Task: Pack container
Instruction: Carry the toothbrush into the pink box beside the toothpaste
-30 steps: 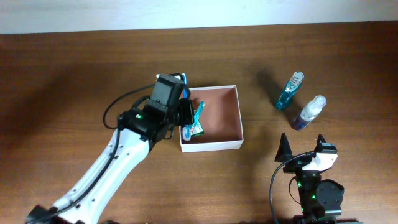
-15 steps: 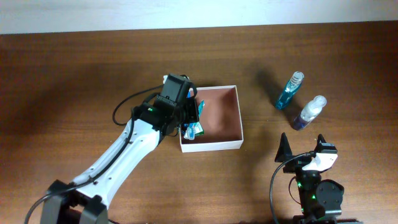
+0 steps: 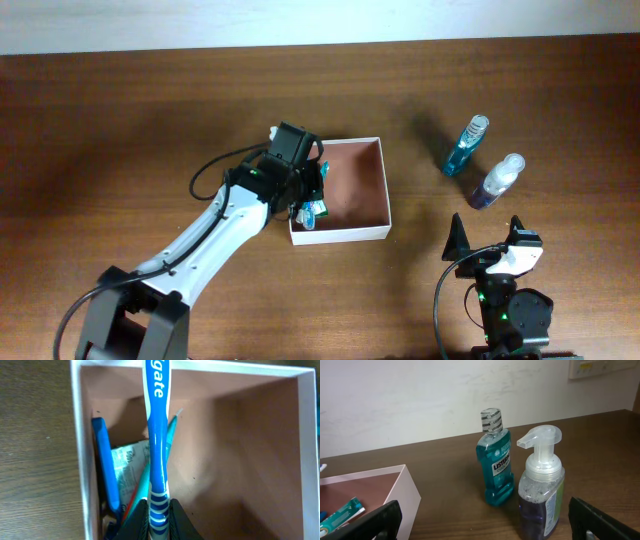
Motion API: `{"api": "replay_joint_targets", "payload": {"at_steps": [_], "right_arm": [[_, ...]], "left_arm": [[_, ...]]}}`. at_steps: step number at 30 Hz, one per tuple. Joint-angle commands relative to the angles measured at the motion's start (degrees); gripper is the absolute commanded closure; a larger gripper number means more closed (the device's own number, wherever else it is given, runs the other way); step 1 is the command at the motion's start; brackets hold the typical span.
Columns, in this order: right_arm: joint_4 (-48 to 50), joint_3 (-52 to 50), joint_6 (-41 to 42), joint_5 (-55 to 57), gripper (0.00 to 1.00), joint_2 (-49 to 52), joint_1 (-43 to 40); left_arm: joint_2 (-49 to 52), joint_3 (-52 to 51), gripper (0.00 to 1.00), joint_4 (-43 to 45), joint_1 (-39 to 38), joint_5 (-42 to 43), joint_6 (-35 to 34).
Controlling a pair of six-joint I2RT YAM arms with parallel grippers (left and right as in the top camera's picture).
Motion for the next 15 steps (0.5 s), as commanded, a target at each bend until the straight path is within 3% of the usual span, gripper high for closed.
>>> {"api": "replay_joint_targets", "payload": {"at_steps": [1,15], "right_arm": [[-0.4,-0.3,0.4,0.1,0.02,-0.4,-0.5],[-0.4,-0.3,0.4,0.1,0.02,-0.4,-0.5]], "left_arm": [[0.6,1.0,0.99,-0.5,-1.0,-0.2,-0.6],[0.6,1.0,0.98,-2.7,-1.1,-4.5,-0.6]]}}
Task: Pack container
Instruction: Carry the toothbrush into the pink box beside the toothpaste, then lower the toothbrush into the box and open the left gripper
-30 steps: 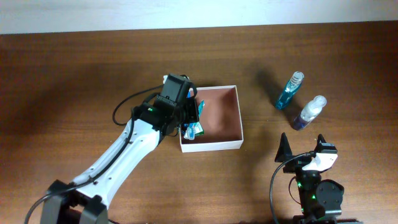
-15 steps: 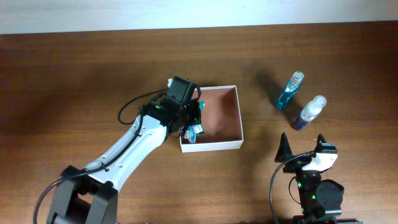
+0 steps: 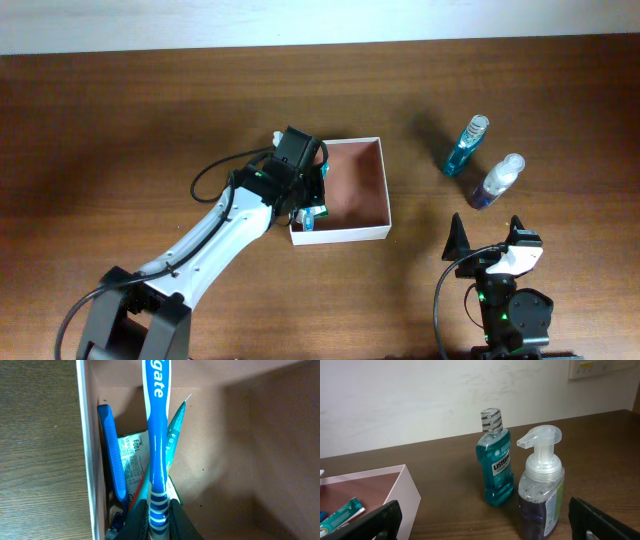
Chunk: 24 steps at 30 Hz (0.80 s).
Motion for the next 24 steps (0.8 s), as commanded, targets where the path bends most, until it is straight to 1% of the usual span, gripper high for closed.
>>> {"api": "replay_joint_targets", "payload": {"at_steps": [1,2,5,20,23,24], "right_arm": [[-0.4,-0.3,0.4,0.1,0.02,-0.4,-0.5],[-0.4,-0.3,0.4,0.1,0.02,-0.4,-0.5],[-0.4,-0.3,0.4,0.1,0.02,-0.4,-0.5],[-0.4,-0.3,0.4,0.1,0.02,-0.4,-0.5],[-0.4,-0.3,0.4,0.1,0.02,-0.4,-0.5],[-0.4,-0.3,0.4,0.1,0.02,-0.4,-0.5]], "left_arm": [[0.6,1.0,0.97,-0.2,-0.1,-2.7,-0.5],[0.6,1.0,0.94,-0.2,-0.1,-3.5,-0.5],[0.6,1.0,0.92,-0.2,-0.1,-3.7,-0.5],[2.1,1.0,0.91,-0.7,-0.1,-3.6,-0.5],[2.9,1.0,0.89,-0.7,-0.1,-3.6,-0.5],[3.1,1.0,0.87,-0.7,-0.1,-3.6,-0.5]]}}
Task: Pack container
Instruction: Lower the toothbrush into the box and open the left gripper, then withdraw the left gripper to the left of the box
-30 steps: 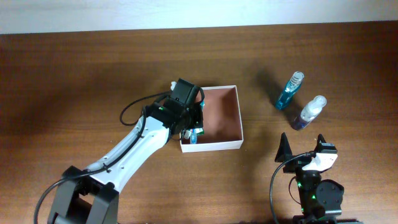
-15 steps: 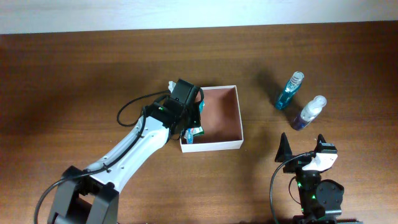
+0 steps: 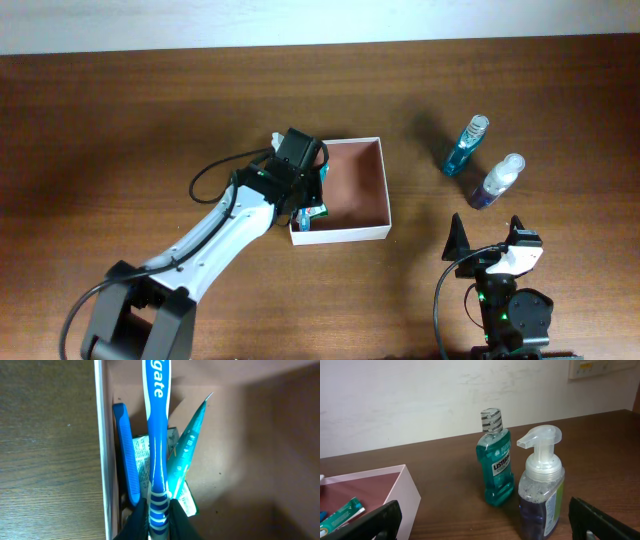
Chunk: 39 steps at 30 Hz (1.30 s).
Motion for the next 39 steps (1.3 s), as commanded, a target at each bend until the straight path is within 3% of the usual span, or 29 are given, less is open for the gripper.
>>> {"api": "replay_joint_targets", "payload": {"at_steps": [1,4,7,9,11,17,25,33,36,39], "right_arm": [[-0.4,-0.3,0.4,0.1,0.02,-0.4,-0.5],[-0.4,-0.3,0.4,0.1,0.02,-0.4,-0.5],[-0.4,-0.3,0.4,0.1,0.02,-0.4,-0.5],[-0.4,-0.3,0.4,0.1,0.02,-0.4,-0.5],[-0.4,-0.3,0.4,0.1,0.02,-0.4,-0.5],[-0.4,-0.3,0.4,0.1,0.02,-0.4,-0.5],[-0.4,-0.3,0.4,0.1,0.02,-0.4,-0.5],[-0.4,-0.3,0.4,0.1,0.02,-0.4,-0.5],[-0.4,-0.3,0.4,0.1,0.02,-0.4,-0.5],[-0.4,-0.3,0.4,0.1,0.02,-0.4,-0.5]], "left_arm": [[1.7,1.0,0.87,-0.2,-0.1,-0.9,-0.5],[2.0,1.0,0.86,0.1,-0.1,-0.9,-0.5],[2.0,1.0,0.78,1.0,-0.1,-0.9,-0.5],[2.0,1.0,0.62,1.4,-0.1,-0.8,-0.5],[1.9,1.1,0.53,1.3,-0.1,-0.7,-0.5],[0.6,3.8,0.53,0.5,-0.1,3.3,-0.5],[-10.2,8.8,0.53,-2.4,2.6,3.1,0.3],[-12.5,8.5,0.54,-17.3,9.5,-13.1,1.0],[-11.5,8.5,0.5,-21.2,12.7,-15.9,1.0],[-10.2,8.5,0.18,-22.2,16.7,-15.9,1.0]]}}
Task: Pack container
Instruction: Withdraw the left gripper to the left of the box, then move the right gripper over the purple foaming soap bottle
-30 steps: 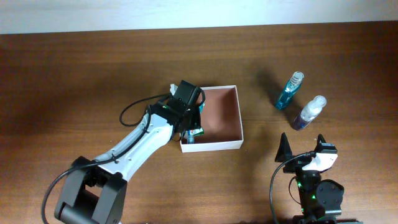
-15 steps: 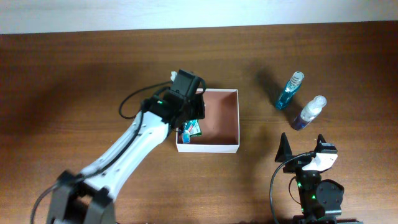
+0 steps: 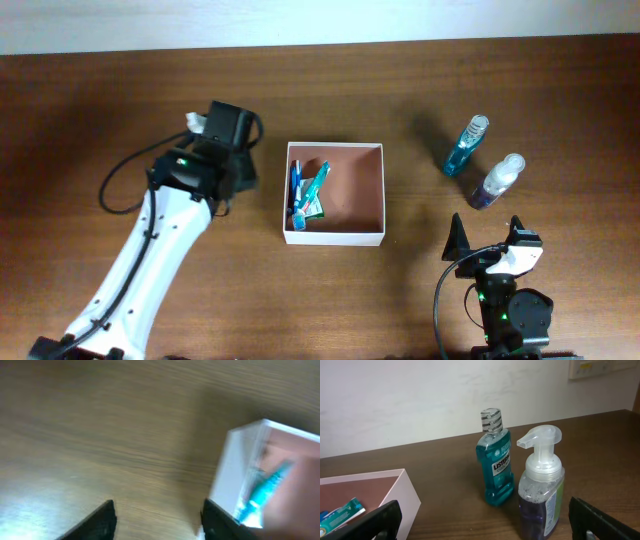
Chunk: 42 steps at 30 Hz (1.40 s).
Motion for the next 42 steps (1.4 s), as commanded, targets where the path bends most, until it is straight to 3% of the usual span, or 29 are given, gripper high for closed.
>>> {"api": "replay_joint_targets", "payload": {"at_steps": [1,19,24,30,33,36,42], "right_arm": [[-0.4,-0.3,0.4,0.1,0.02,-0.4,-0.5],[-0.4,-0.3,0.4,0.0,0.02,-0.4,-0.4],[0.0,-0.3,0.5,-6.6,0.02,-0.4,-0.3],[2.0,-0.3,17.0,-17.5,0.02,-0.4,-0.3],[1.4,0.8,15.6,-18.1,0.02,-0.3,-0.4],[0.3,4.2,13.7,-17.6,0.02,0.6,-0.4],[-15.1,24.9,9.6,-11.2,0.02,12.9,-0.4]], "left_arm": [[1.7,0.0,0.01,-0.8,4.2,-3.8,0.5],[1.8,0.0,0.01,-1.1,7.0,-3.7,0.5],[1.8,0.0,0.01,-1.1,7.0,-3.7,0.5],[1.8,0.0,0.01,-1.1,7.0,-3.7,0.5],[1.8,0.0,0.01,-1.1,7.0,-3.7,0.5],[1.8,0.0,0.01,-1.1,7.0,-3.7,0.5],[1.8,0.0,0.01,-1.1,7.0,-3.7,0.5]]}}
